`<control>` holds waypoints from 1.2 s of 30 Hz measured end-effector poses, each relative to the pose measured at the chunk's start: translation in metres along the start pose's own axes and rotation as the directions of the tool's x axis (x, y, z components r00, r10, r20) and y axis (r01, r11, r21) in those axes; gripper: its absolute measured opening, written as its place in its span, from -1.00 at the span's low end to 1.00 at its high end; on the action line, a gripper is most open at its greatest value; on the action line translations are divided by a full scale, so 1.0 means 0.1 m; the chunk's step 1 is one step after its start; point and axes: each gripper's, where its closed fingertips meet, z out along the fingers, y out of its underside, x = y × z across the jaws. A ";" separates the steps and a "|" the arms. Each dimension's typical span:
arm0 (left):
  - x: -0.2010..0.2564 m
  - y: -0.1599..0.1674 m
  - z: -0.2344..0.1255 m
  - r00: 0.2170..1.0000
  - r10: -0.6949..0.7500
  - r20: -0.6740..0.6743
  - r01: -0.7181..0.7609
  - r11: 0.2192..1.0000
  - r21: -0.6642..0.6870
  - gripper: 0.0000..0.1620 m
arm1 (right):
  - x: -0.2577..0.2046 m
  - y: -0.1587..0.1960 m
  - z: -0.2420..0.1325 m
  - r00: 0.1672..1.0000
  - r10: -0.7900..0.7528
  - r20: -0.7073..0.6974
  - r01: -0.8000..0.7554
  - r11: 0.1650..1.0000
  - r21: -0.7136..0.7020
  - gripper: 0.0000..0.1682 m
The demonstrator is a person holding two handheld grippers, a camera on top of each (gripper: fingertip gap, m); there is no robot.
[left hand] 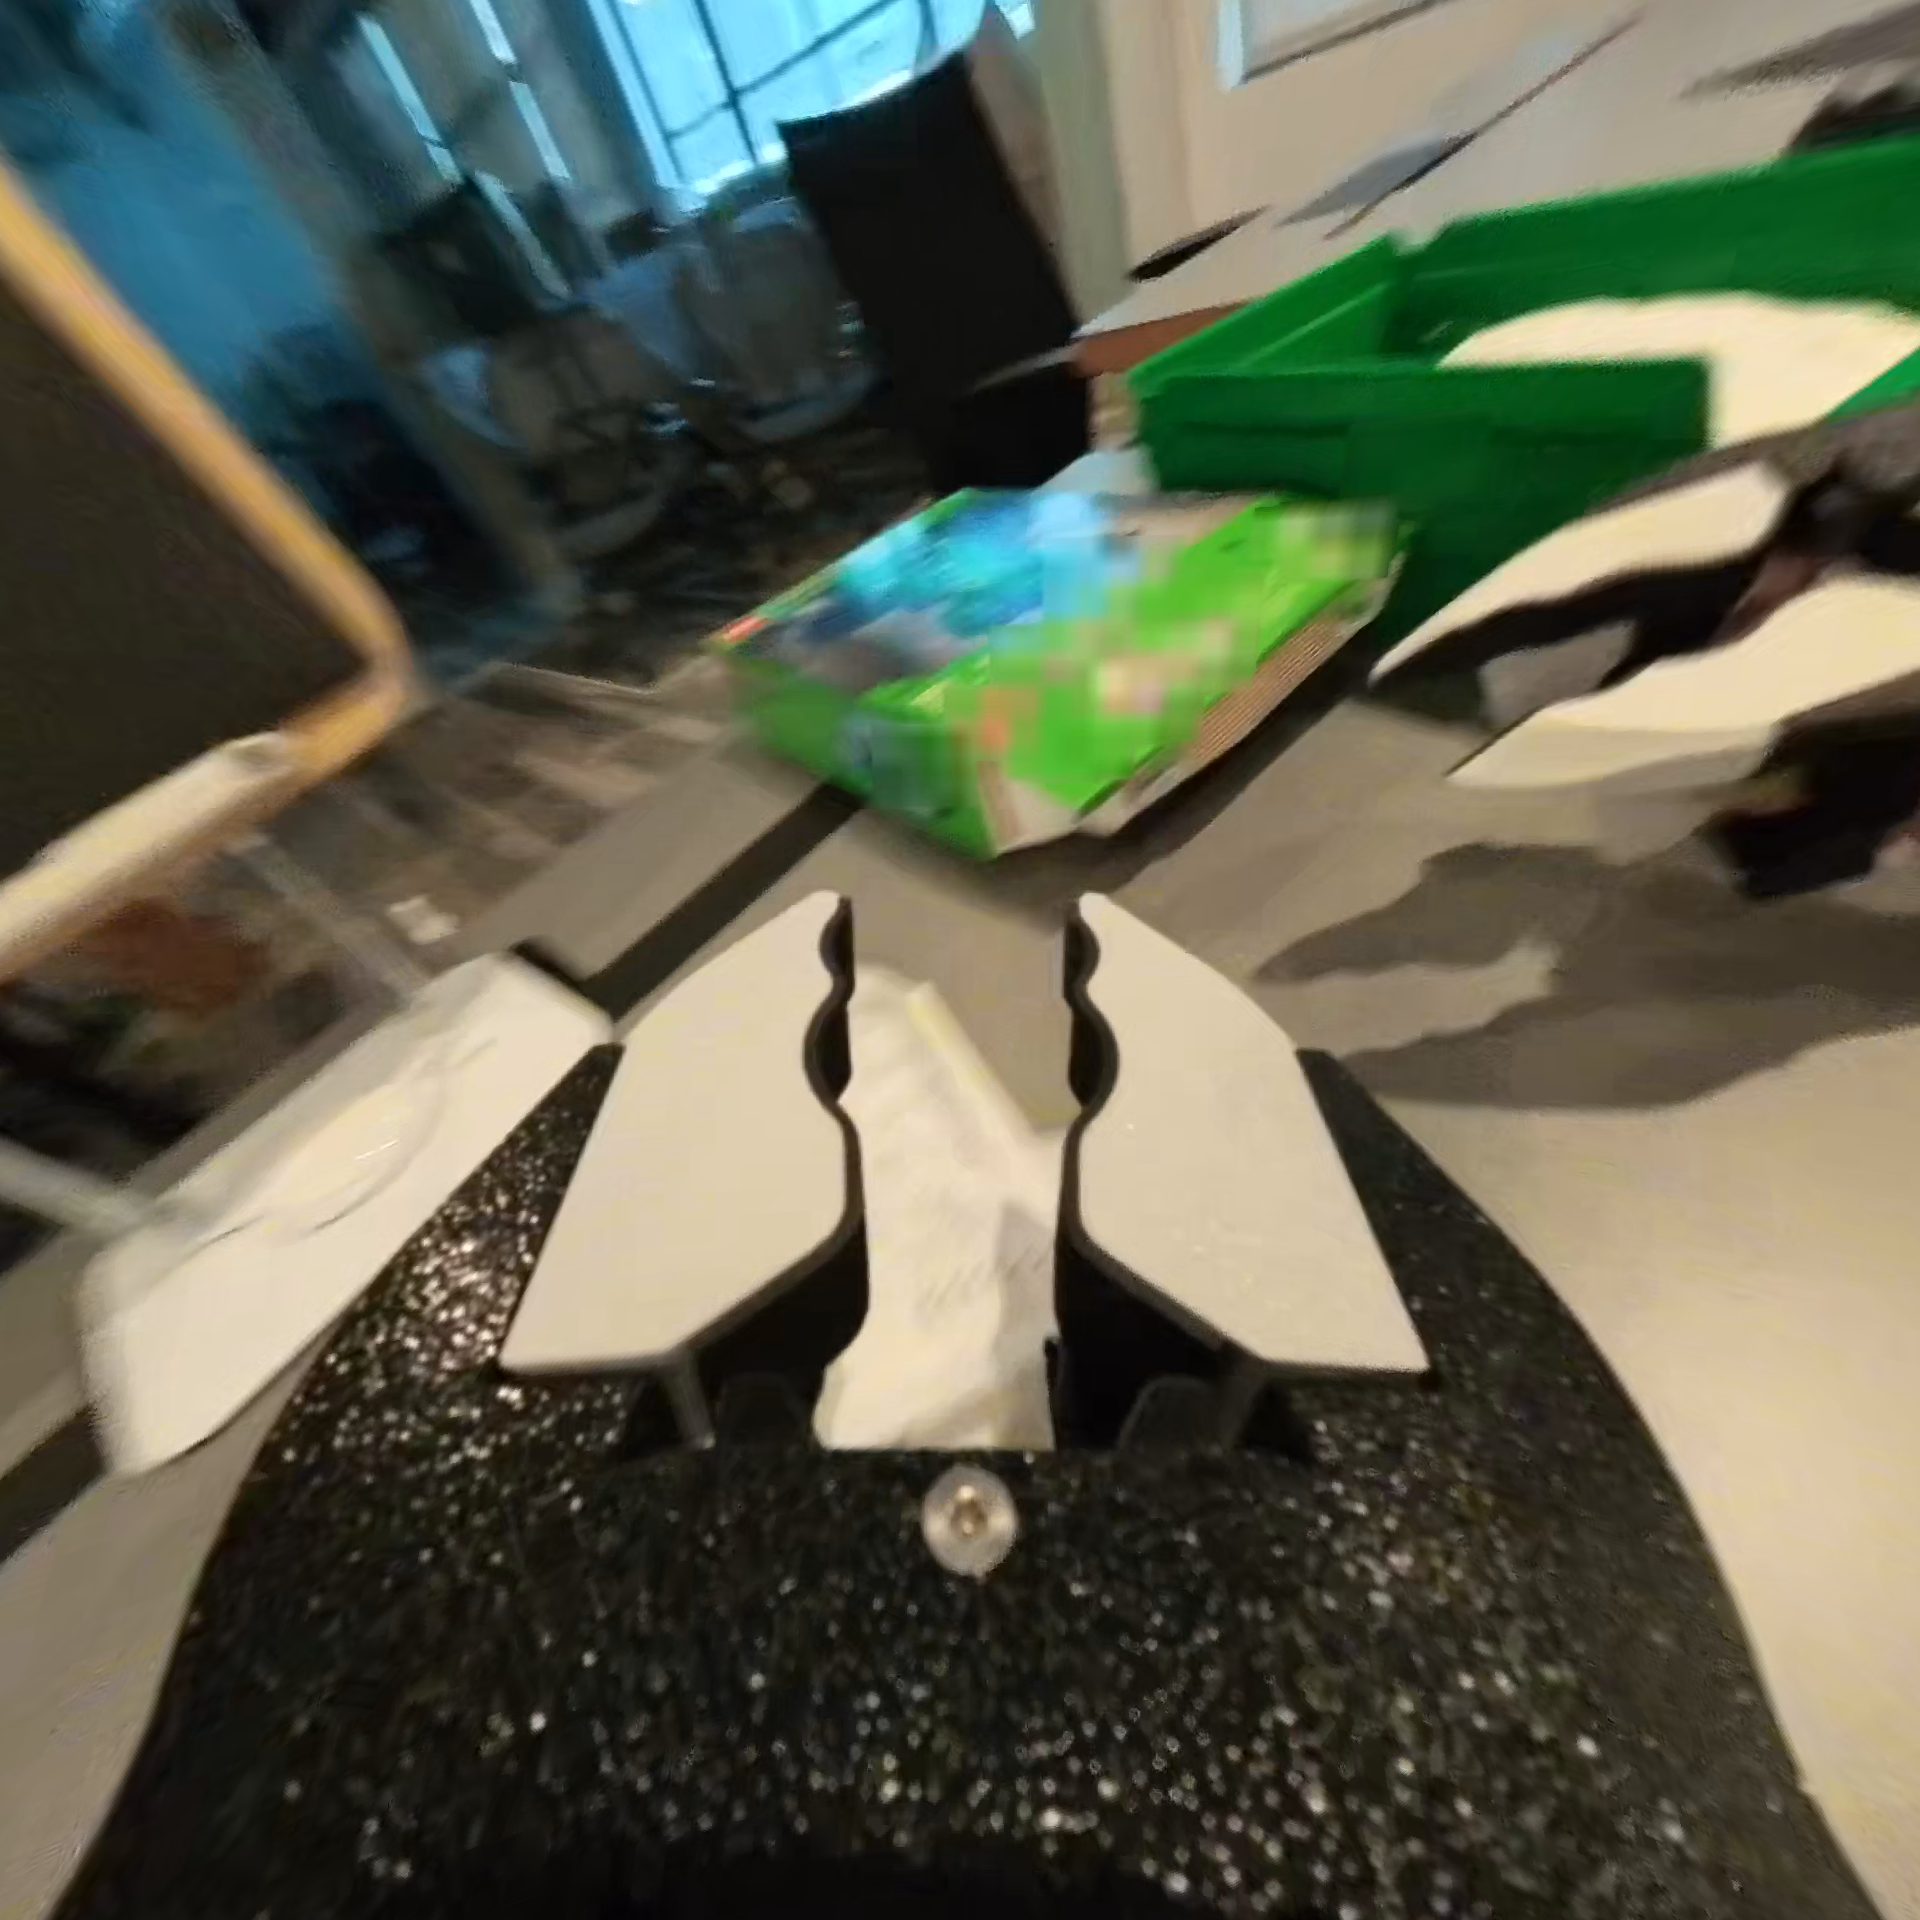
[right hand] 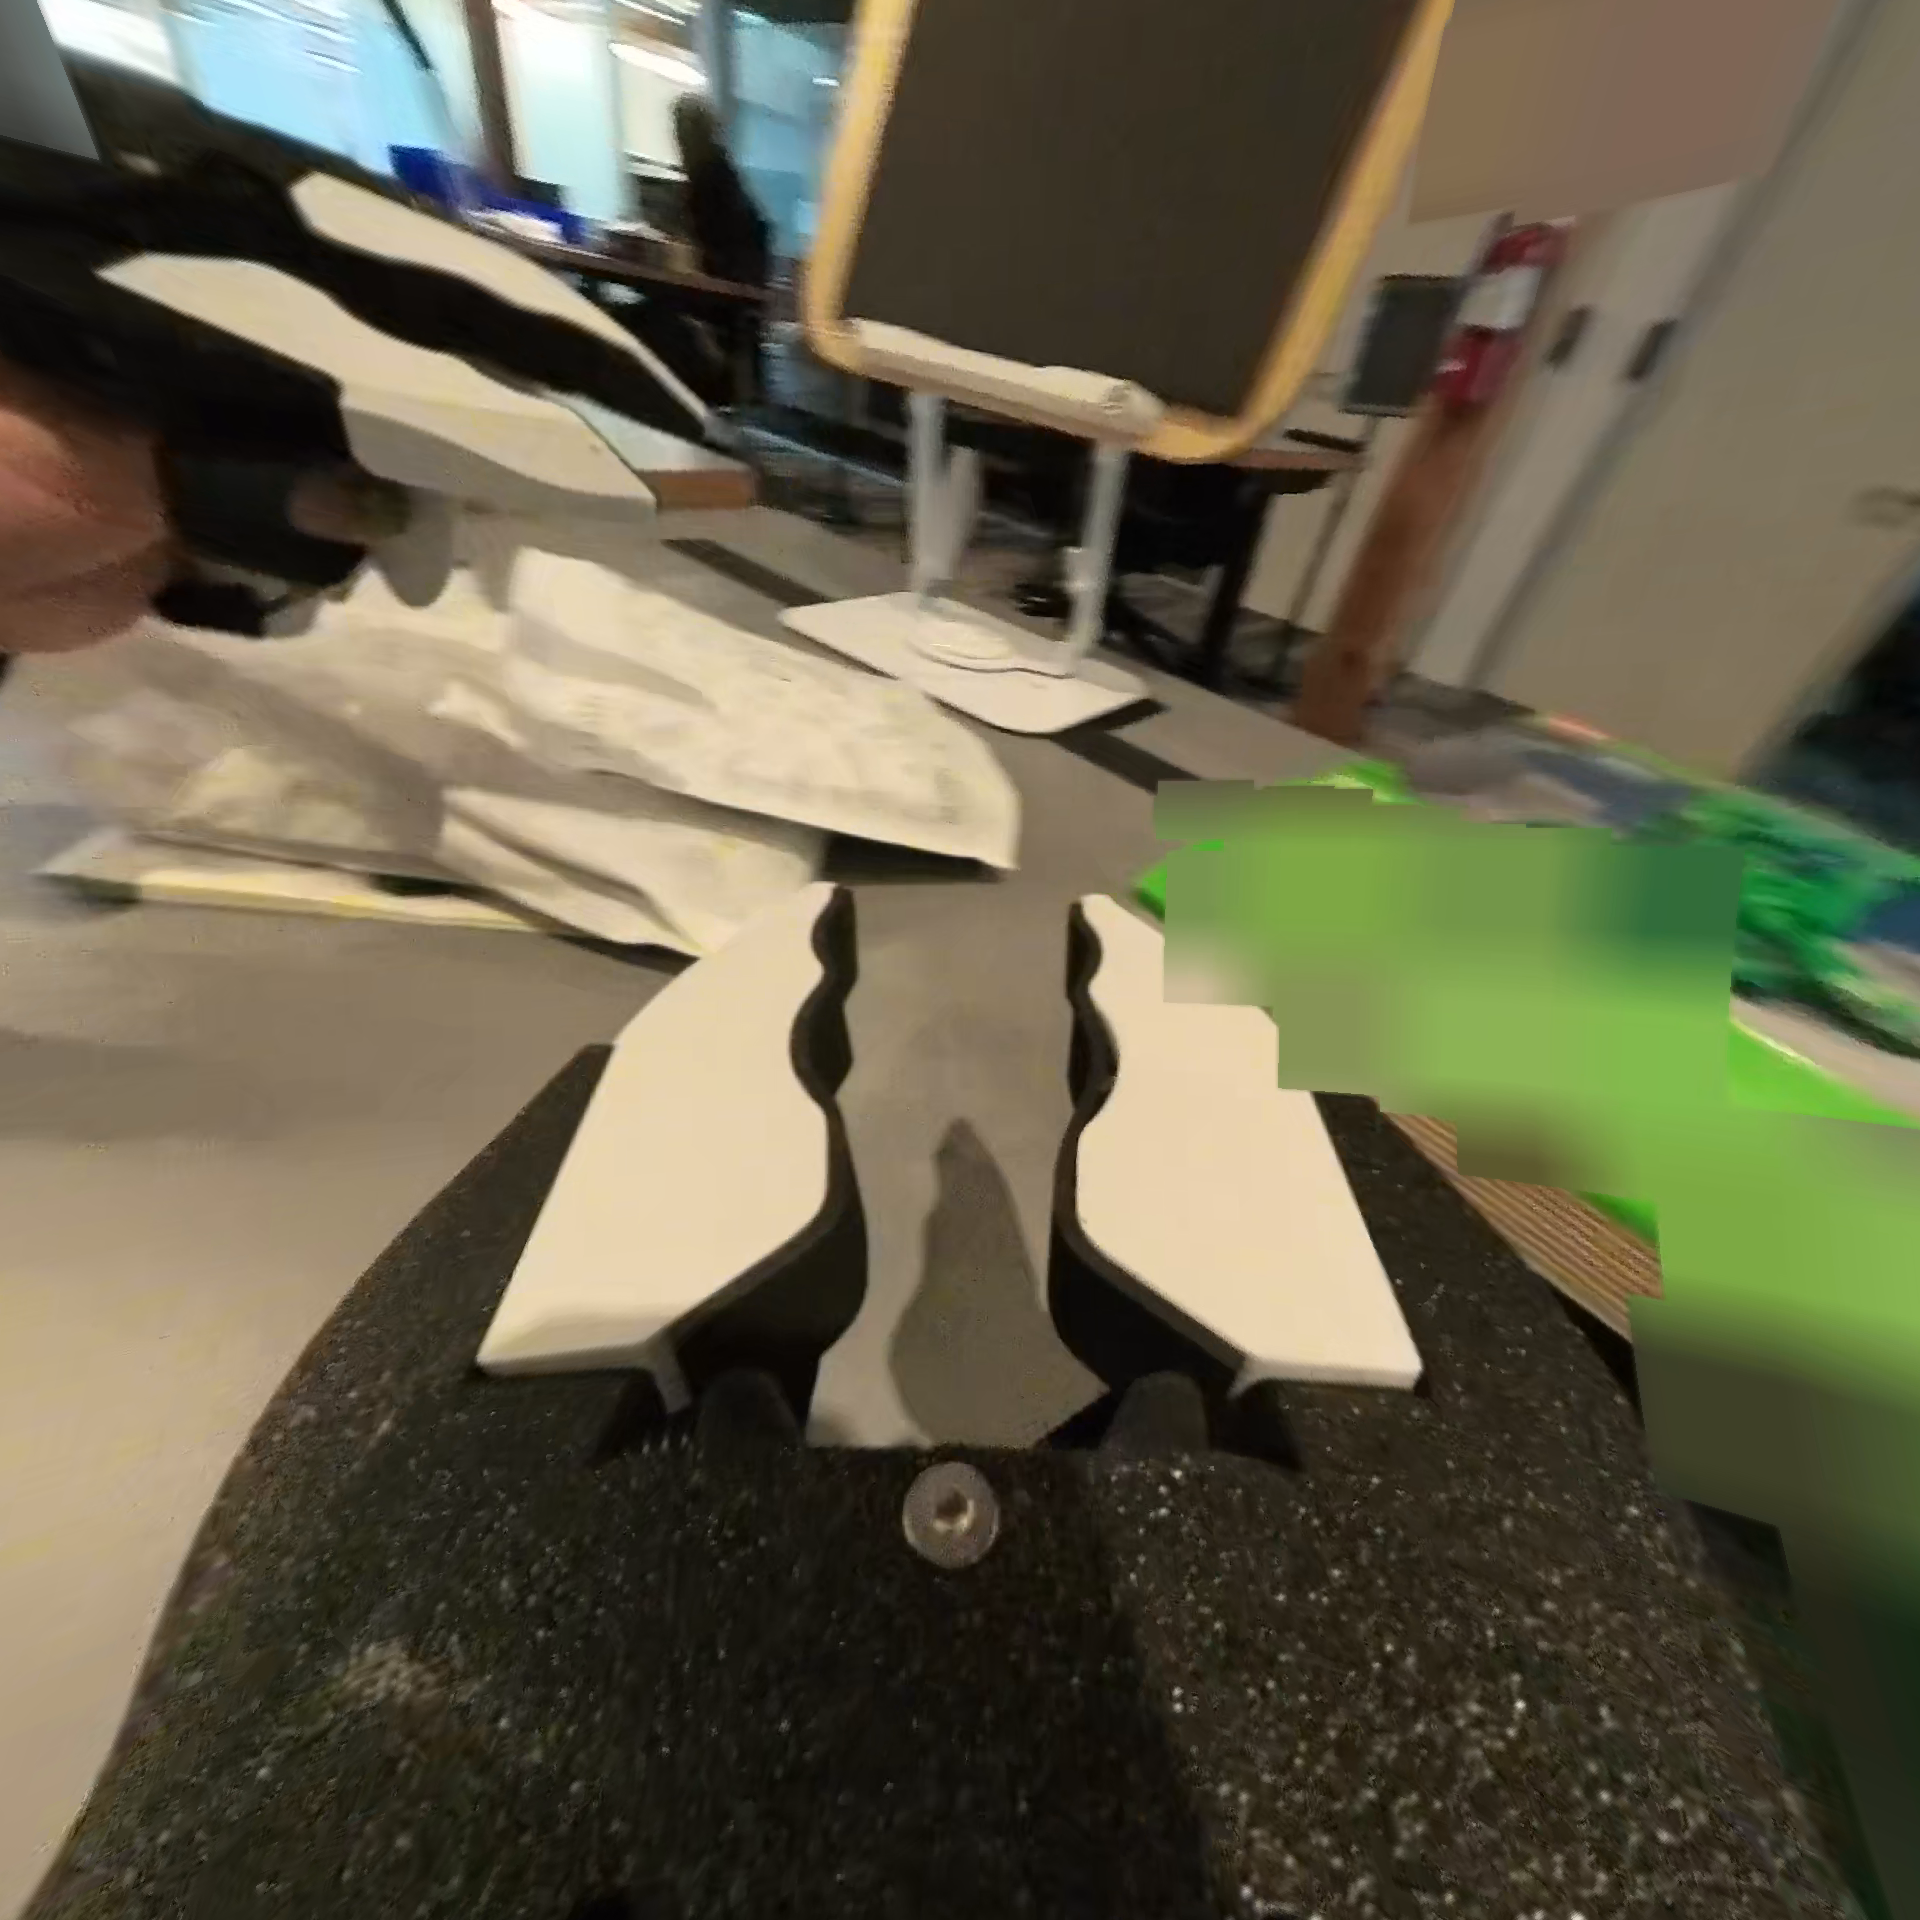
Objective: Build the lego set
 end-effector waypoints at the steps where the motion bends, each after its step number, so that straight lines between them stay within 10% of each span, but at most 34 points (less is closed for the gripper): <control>1: -0.14 0.10 -0.19 0.998 0.052 0.043 -0.051 0.998 -0.020 -0.48 | -0.12 -0.01 0.08 0.999 0.001 0.054 -0.001 1.000 -0.003 -0.46; 11: -0.66 1.09 -0.63 0.855 0.487 -0.179 -0.518 0.791 -0.326 0.03 | -0.74 0.17 0.87 0.886 -0.368 0.282 0.421 0.894 -0.154 -0.32; 26: -0.64 1.25 -0.11 0.459 0.811 -0.363 -0.883 0.373 -0.284 -0.86 | -0.64 0.21 1.23 0.872 -0.387 0.301 0.446 0.881 -0.159 -0.40; 36: -1.00 1.03 -0.21 0.565 0.818 -0.108 -0.800 0.511 -0.314 -1.00 | -0.56 0.18 1.17 0.930 -0.266 0.254 0.296 0.951 -0.085 -0.49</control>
